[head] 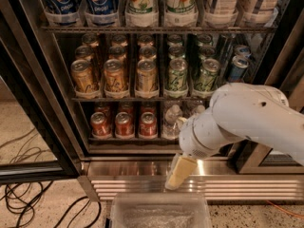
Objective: Pick coke can from bottom shelf of fridge
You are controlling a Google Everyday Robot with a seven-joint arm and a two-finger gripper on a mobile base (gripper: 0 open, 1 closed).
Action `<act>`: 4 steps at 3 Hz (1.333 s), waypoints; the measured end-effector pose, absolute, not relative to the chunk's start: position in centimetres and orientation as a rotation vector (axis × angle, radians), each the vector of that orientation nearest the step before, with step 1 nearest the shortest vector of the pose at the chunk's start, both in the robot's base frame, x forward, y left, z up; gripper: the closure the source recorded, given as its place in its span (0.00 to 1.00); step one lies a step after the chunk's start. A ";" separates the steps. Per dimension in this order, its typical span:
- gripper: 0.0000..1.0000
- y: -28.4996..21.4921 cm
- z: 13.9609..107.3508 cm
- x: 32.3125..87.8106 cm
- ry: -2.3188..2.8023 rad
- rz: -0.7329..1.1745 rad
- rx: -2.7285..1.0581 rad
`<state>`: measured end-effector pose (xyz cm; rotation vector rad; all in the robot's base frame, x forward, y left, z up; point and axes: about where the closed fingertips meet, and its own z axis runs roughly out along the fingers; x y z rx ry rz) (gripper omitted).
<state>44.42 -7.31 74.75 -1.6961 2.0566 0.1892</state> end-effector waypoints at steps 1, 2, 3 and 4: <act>0.00 -3.4 73.6 46.8 2.004 0.322 -1.632; 0.00 -0.9 73.1 48.3 1.996 0.376 -1.496; 0.00 0.7 72.3 48.1 2.009 0.430 -1.314; 0.00 2.4 71.7 46.6 1.996 0.454 -1.180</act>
Offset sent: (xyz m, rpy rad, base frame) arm 0.0625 0.0903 -0.0244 0.3534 -0.0440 -0.1693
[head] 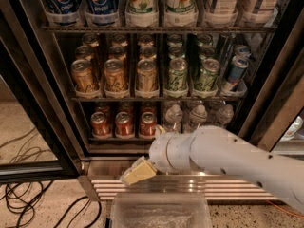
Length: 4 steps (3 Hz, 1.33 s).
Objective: Pick coke can from bottom shelf of fridge
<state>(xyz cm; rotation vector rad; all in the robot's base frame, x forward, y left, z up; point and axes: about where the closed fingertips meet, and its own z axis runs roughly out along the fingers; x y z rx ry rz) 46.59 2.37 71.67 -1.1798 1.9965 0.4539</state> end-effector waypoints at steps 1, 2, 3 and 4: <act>0.00 5.3 70.4 45.1 1.958 0.498 -1.089; 0.00 5.3 70.4 45.1 1.958 0.498 -1.089; 0.00 5.7 68.5 44.7 1.974 0.533 -1.057; 0.00 6.2 65.6 44.0 1.979 0.542 -0.996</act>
Offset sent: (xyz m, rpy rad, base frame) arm -0.0199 0.0384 -0.0244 0.1169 -0.0219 -0.0594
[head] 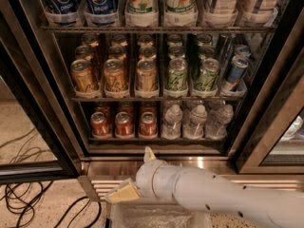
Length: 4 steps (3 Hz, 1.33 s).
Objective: Pick coke can from bottom shelf of fridge
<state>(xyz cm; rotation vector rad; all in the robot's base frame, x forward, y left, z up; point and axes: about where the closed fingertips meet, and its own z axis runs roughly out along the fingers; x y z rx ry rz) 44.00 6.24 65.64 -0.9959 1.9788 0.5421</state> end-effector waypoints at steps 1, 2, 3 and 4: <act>0.00 6.1 64.0 43.9 1.970 0.460 -0.948; 0.00 5.9 63.6 43.6 1.961 0.351 -0.909; 0.00 4.9 62.9 44.1 1.977 0.225 -0.847; 0.00 3.0 62.1 45.5 2.001 0.148 -0.696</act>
Offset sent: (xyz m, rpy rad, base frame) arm -0.0017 -0.0060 -0.0226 -0.1147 -0.1958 -0.2413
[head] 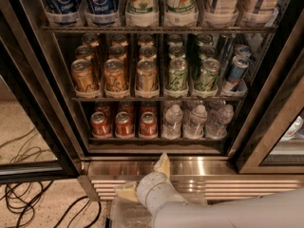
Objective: Pick coke can from bottom shelf of fridge
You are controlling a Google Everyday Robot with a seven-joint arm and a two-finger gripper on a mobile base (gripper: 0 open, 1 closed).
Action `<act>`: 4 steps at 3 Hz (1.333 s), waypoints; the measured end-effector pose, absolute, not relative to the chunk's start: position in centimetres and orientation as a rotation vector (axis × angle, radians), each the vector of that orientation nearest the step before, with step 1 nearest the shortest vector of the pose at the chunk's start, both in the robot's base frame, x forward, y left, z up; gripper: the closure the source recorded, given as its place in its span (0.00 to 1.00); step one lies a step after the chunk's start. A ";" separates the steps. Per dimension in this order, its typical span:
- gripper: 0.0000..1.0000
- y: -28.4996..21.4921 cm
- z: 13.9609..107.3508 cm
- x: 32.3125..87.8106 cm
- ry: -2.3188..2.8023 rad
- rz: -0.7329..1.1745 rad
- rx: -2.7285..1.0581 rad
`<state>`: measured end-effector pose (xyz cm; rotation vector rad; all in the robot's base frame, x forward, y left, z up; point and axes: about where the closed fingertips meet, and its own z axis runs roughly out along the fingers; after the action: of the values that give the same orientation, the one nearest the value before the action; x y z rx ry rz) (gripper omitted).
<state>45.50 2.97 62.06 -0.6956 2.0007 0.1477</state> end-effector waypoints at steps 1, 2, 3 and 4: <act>0.00 1.0 61.6 46.9 1.990 0.089 -0.565; 0.19 -0.2 61.4 47.7 1.961 0.075 -0.474; 0.33 -0.5 61.8 48.4 1.907 0.074 -0.438; 0.40 -0.2 62.4 48.9 1.857 0.092 -0.437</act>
Offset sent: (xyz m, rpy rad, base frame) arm 0.0322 -0.0466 -0.0093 0.1109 -0.1320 -0.2509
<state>48.89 -0.21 62.36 -0.4372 1.8574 0.0922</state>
